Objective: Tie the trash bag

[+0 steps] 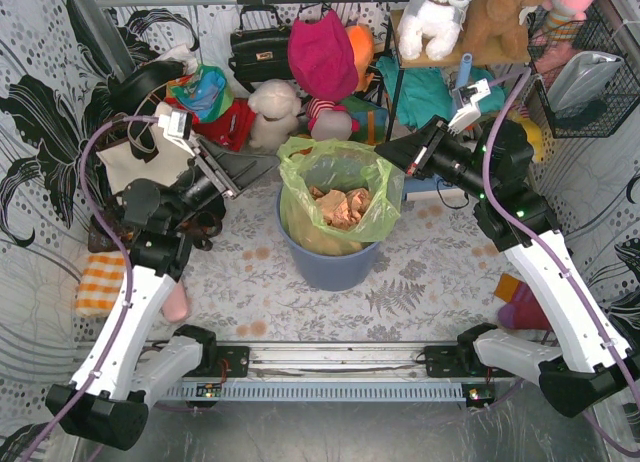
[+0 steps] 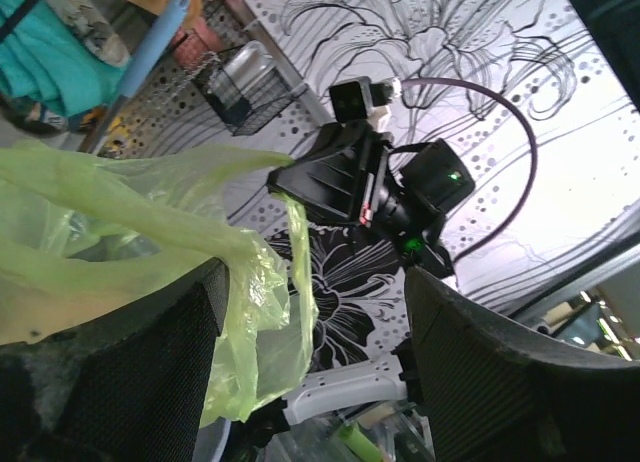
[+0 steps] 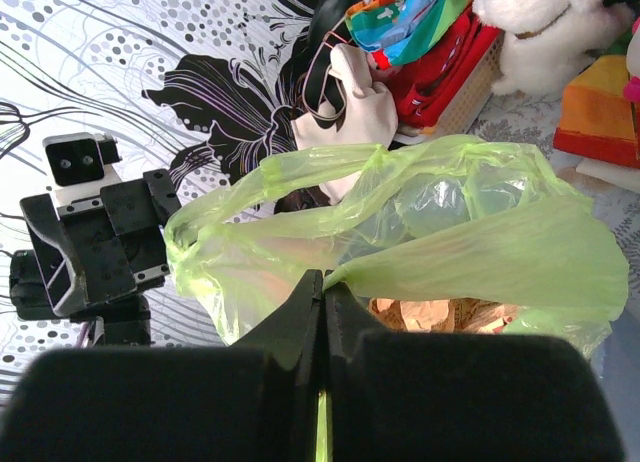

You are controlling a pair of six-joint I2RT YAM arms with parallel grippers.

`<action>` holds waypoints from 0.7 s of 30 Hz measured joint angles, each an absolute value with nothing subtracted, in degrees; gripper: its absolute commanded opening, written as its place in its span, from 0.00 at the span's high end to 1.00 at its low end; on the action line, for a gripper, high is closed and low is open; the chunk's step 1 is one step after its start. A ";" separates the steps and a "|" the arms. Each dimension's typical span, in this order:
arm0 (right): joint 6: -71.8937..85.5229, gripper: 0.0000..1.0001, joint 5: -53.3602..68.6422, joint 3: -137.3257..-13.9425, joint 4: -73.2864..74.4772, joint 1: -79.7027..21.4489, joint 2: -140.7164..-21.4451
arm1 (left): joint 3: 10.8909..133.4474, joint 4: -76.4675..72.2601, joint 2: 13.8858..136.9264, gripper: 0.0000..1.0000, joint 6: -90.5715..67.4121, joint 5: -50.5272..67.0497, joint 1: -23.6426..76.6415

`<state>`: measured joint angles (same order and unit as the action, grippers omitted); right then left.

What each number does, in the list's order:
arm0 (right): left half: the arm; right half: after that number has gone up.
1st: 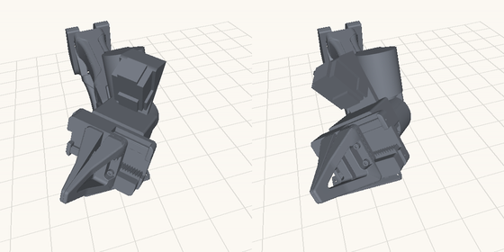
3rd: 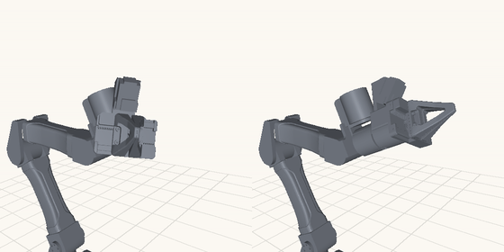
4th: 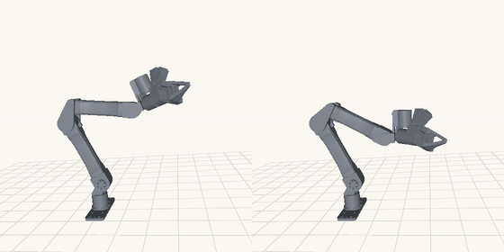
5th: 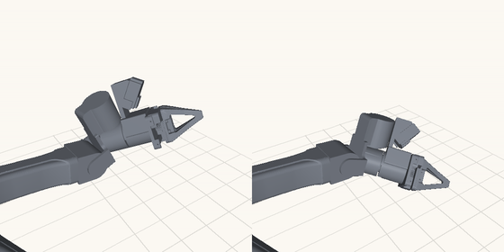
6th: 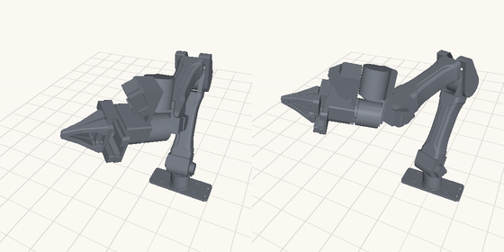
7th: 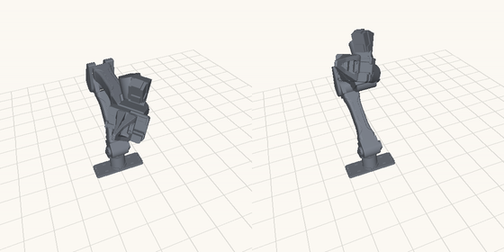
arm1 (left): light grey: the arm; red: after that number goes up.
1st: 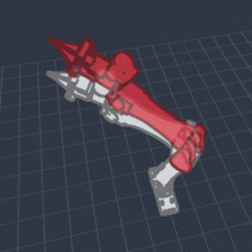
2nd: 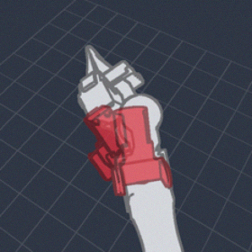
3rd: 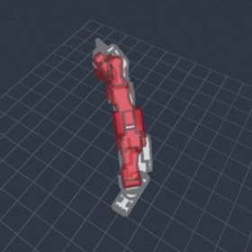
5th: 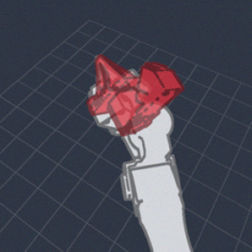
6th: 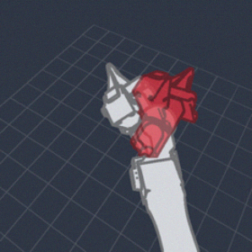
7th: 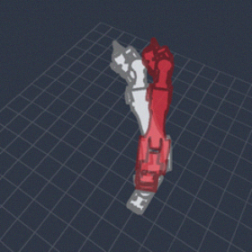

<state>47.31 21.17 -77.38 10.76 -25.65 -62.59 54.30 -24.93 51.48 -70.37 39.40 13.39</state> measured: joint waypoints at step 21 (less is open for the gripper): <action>47.35 1.00 20.75 -76.58 10.13 -25.65 -62.06 | 68.18 -7.22 69.93 0.19 -58.78 47.33 13.39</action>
